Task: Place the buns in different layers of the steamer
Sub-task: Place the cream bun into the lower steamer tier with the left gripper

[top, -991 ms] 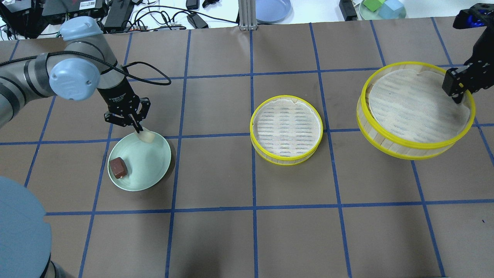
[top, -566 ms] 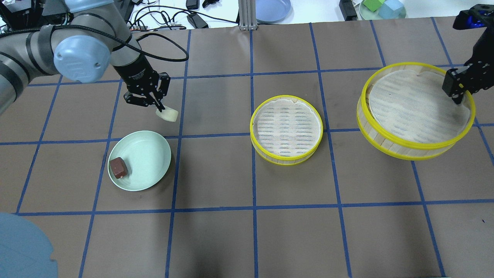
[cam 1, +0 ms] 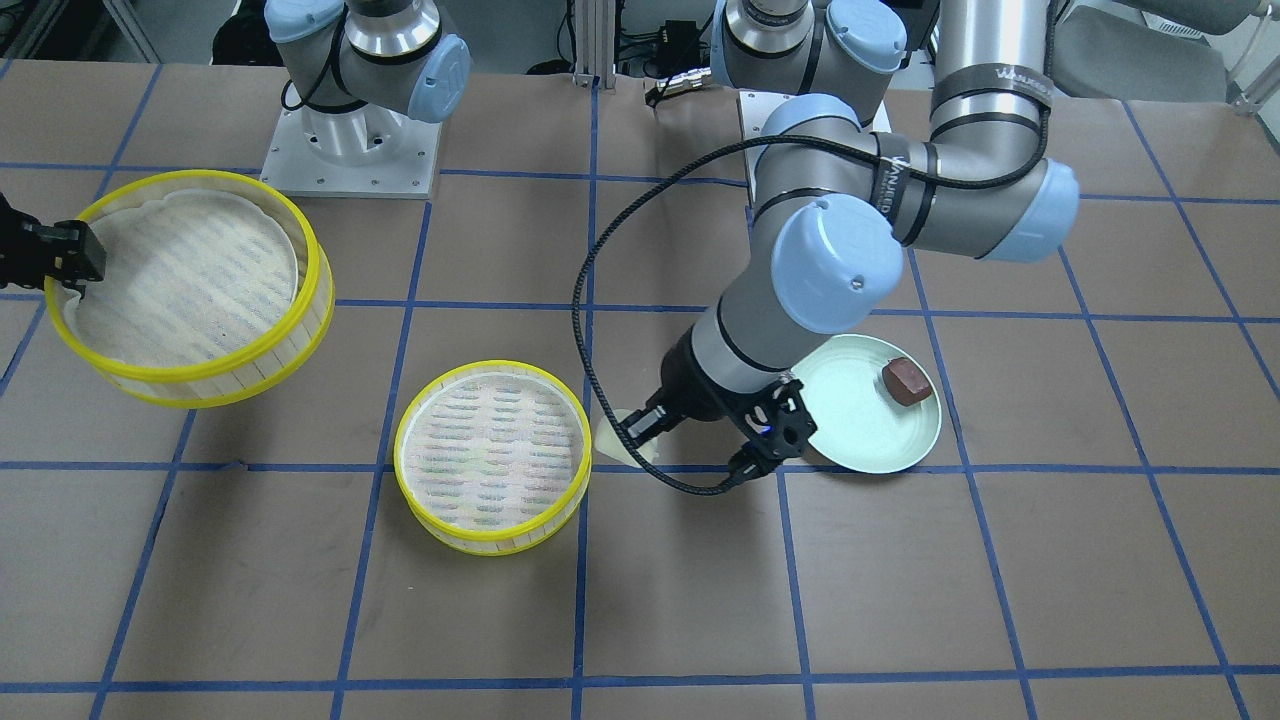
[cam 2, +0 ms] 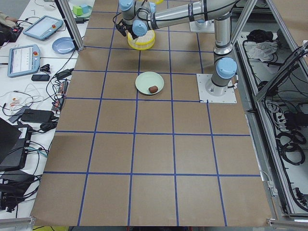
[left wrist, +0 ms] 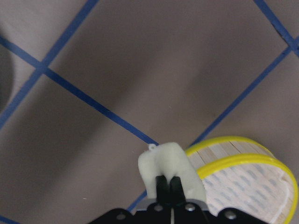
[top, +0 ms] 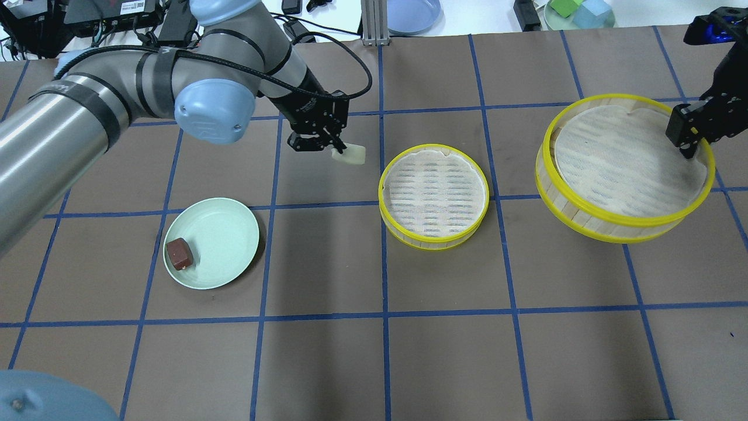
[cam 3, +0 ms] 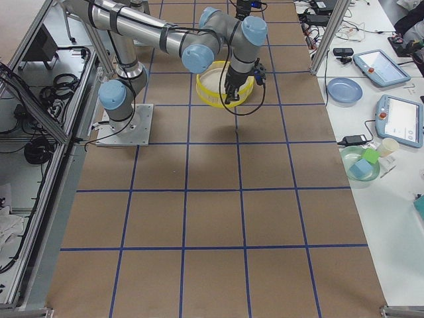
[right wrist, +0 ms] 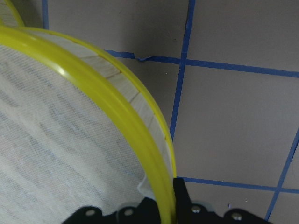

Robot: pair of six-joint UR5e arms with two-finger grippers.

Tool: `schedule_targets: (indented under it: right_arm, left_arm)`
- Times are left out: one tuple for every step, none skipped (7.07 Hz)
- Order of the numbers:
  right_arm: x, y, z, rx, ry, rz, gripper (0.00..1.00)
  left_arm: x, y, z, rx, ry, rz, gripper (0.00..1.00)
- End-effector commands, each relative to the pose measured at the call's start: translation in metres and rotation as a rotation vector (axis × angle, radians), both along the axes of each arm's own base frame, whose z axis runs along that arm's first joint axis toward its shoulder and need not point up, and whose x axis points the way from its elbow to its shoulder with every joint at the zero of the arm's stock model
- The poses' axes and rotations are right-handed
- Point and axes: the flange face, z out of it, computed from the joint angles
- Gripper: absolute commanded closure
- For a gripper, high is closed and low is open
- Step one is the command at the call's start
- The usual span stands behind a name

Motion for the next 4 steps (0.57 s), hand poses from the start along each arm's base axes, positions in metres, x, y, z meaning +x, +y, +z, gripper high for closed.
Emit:
schedule_targets:
  right_arm:
    - [0.002,0.002,0.003,-0.002,0.001,0.005,1.00]
    - [0.002,0.002,0.003,-0.003,-0.001,0.016,1.00]
    - [0.003,0.003,0.003,0.004,-0.006,0.015,1.00]
    - [0.005,0.005,0.007,-0.004,-0.002,0.019,1.00]
  left_arm:
    - [-0.061,0.006,-0.026,-0.050,0.072,-0.004,1.00]
    - [-0.087,0.010,-0.047,-0.044,0.112,-0.019,1.00]
    - [-0.104,0.020,-0.060,-0.027,0.105,-0.051,1.00]
    - [-0.105,0.025,-0.064,-0.016,0.100,-0.052,0.63]
